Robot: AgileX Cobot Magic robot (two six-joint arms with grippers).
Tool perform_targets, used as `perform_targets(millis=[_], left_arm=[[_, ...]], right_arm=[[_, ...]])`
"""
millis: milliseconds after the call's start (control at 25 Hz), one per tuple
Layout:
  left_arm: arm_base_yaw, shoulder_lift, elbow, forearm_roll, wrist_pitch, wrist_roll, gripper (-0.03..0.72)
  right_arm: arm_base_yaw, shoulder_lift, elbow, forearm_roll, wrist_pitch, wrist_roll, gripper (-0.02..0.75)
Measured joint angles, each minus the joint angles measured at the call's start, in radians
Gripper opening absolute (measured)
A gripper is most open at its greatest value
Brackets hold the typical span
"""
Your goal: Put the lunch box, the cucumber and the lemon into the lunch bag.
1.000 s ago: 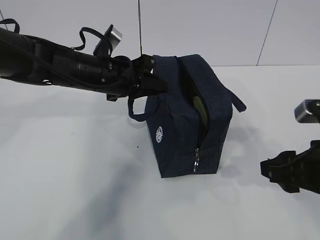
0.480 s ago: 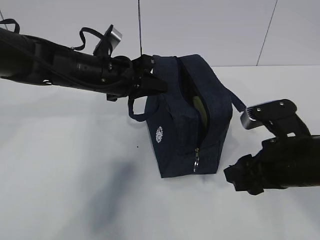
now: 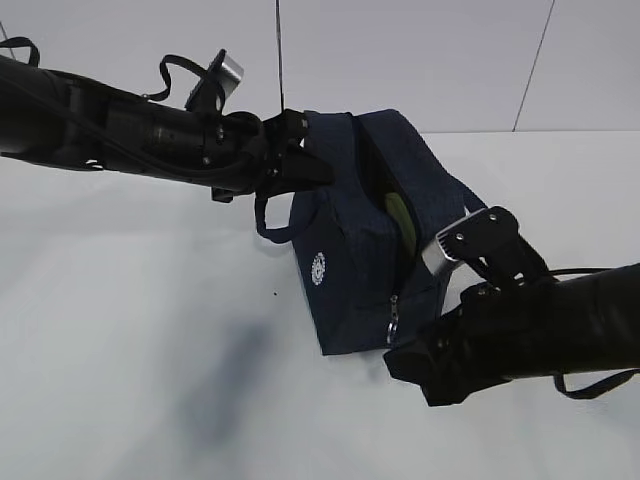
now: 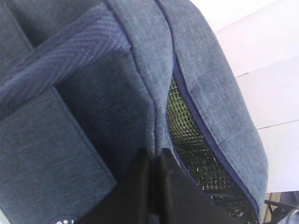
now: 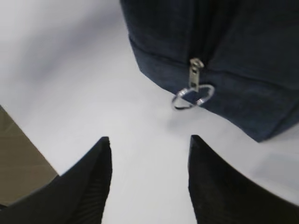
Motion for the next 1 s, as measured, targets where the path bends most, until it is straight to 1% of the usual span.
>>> perform_targets(millis=[80, 160, 400, 600, 800, 1000], left_arm=[[0.0, 0.0, 0.0, 0.0, 0.0, 0.0, -0.006], [0.0, 0.0, 0.0, 0.001, 0.0, 0.0, -0.006], [0.0, 0.0, 0.0, 0.002, -0.002, 0.0, -0.006], [0.0, 0.0, 0.0, 0.002, -0.002, 0.0, -0.006], [0.0, 0.0, 0.0, 0.002, -0.002, 0.0, -0.006], [0.0, 0.0, 0.0, 0.002, -0.003, 0.0, -0.006]], right_arm=[[0.0, 0.021, -0.004, 0.075, 0.016, -0.108, 0.403], [0.0, 0.041, -0.008, 0.106, 0.022, -0.153, 0.403], [0.0, 0.095, -0.021, 0.118, 0.022, -0.185, 0.403], [0.0, 0.117, -0.071, 0.12, 0.016, -0.19, 0.403], [0.0, 0.155, -0.11, 0.122, -0.049, -0.19, 0.403], [0.0, 0.169, -0.125, 0.122, -0.072, -0.19, 0.403]])
